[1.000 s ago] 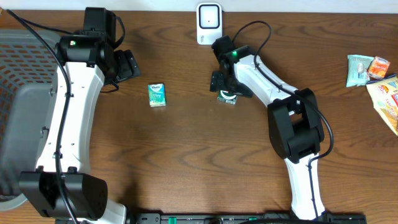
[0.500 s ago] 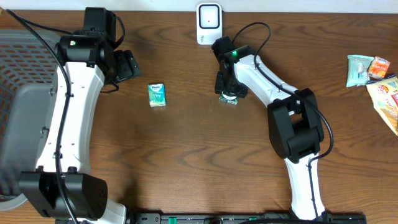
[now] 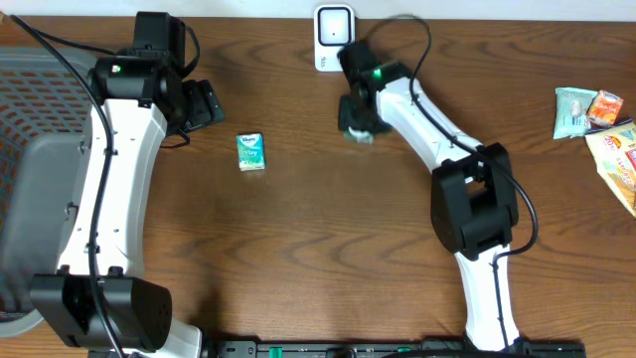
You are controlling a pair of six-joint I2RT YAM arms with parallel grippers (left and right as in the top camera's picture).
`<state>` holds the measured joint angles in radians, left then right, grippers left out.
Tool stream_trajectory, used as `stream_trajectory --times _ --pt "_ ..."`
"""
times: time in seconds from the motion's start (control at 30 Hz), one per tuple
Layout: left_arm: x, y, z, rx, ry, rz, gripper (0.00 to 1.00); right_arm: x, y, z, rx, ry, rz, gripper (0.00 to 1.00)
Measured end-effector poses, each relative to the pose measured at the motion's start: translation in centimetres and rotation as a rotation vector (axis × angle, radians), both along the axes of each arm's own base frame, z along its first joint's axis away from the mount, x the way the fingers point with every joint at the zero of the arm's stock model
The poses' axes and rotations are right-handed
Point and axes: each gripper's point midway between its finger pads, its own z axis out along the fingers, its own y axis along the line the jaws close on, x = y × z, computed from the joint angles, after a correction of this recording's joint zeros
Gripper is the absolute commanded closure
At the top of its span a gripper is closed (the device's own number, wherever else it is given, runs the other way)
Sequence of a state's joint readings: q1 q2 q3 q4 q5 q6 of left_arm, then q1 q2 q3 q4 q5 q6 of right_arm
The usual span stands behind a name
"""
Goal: Scan the item barcode
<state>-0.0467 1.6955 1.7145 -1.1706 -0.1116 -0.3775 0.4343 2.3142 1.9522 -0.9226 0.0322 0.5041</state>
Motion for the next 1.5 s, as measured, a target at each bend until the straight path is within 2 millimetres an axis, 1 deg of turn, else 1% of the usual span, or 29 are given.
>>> stream_trajectory --times 0.13,0.23,0.27,0.4,0.47,0.57,0.73,0.9,1.0,1.07,1.13,1.2,1.27,1.3,1.37,1.43,1.5 --pt "0.0 0.0 0.0 0.000 0.000 0.000 0.02 3.8 1.7 3.1 0.048 -0.169 0.068 0.48" --pt "0.0 0.0 0.0 0.000 0.000 0.000 0.02 6.2 2.8 4.7 0.074 -0.291 0.114 0.48" --pt "0.0 0.0 0.0 0.000 0.000 0.000 0.02 7.3 3.2 5.6 0.086 -0.350 0.128 0.48" --pt "0.0 0.0 0.0 0.000 0.000 0.000 0.02 10.5 4.1 8.6 0.110 -0.533 0.140 0.48" --pt "0.0 0.0 0.0 0.000 0.000 0.000 0.02 11.6 4.2 9.8 0.116 -0.599 0.135 0.50" --pt "0.0 0.0 0.0 0.000 0.000 0.000 0.02 13.1 4.4 11.9 0.137 -0.702 0.123 0.55" --pt "0.0 0.0 0.0 0.000 0.000 0.000 0.02 15.2 4.3 15.2 0.156 -0.863 0.085 0.55" --pt "0.0 0.0 0.0 0.000 0.000 0.000 0.02 16.5 4.2 18.7 0.158 -1.022 0.071 0.53" --pt "0.0 0.0 0.0 0.000 0.000 0.000 0.02 17.1 4.2 20.0 0.161 -1.097 0.066 0.54" --pt "0.0 0.0 0.0 0.000 0.000 0.000 0.02 17.5 4.4 20.0 0.165 -1.133 0.064 0.54" --pt "0.0 0.0 0.0 0.000 0.000 0.000 0.02 18.1 4.6 19.2 0.170 -1.161 0.061 0.54" --pt "0.0 0.0 0.0 0.000 0.000 0.000 0.02 18.7 4.8 17.8 0.170 -1.171 0.061 0.55" --pt "0.0 0.0 0.0 0.000 0.000 0.000 0.02 19.1 4.8 15.9 0.166 -1.166 0.061 0.56" --pt "0.0 0.0 0.0 0.000 0.000 0.000 0.02 19.4 4.8 14.4 0.161 -1.159 0.062 0.55" --pt "0.0 0.0 0.0 0.000 0.000 0.000 0.02 19.6 4.7 12.9 0.152 -1.141 0.062 0.55" --pt "0.0 0.0 0.0 0.000 0.000 0.000 0.02 19.7 4.4 11.9 0.144 -1.126 0.061 0.55" --pt "0.0 0.0 0.0 0.000 0.000 0.000 0.02 19.9 4.0 11.8 0.142 -1.129 0.055 0.54"
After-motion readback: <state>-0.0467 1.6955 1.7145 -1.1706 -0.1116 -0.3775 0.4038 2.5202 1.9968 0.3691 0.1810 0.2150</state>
